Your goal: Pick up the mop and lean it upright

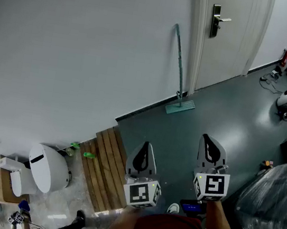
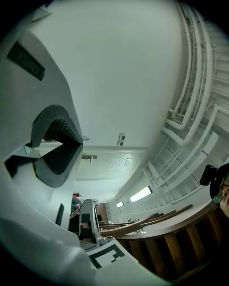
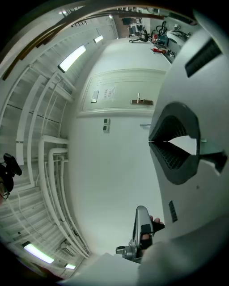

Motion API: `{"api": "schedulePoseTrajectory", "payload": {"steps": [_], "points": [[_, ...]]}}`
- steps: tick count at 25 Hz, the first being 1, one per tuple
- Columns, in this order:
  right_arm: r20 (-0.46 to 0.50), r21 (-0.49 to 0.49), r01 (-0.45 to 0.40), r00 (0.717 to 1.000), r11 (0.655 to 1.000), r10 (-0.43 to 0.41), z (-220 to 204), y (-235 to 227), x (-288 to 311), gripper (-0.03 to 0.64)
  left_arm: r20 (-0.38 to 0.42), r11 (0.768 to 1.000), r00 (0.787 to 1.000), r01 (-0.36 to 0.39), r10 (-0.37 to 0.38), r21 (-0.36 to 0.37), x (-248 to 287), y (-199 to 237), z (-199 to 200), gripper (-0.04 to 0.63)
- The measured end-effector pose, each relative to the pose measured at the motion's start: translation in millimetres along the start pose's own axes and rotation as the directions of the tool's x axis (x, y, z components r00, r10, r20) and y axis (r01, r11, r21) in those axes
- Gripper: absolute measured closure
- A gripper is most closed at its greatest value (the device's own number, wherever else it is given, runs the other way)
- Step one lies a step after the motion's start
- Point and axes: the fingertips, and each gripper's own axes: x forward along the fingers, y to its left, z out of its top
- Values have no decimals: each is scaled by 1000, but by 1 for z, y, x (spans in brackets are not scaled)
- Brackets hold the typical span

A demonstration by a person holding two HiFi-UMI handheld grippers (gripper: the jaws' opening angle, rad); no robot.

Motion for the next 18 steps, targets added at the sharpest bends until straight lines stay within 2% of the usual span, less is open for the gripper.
{"api": "schedulePoseTrajectory", "payload": {"steps": [7, 13, 18], "points": [[-1, 3, -1, 1000, 1000, 1, 5, -17, -58, 598, 19, 1000, 1000, 24, -24, 11, -41, -53, 9, 583], [7, -9, -17, 1000, 1000, 17, 3, -21, -86, 598, 18, 1000, 1000, 21, -22, 17, -64, -76, 15, 583], [10, 0, -27, 1000, 1000, 27, 4, -15, -94, 598, 8, 1000, 1000, 20, -20, 21, -72, -78, 15, 583]]}}
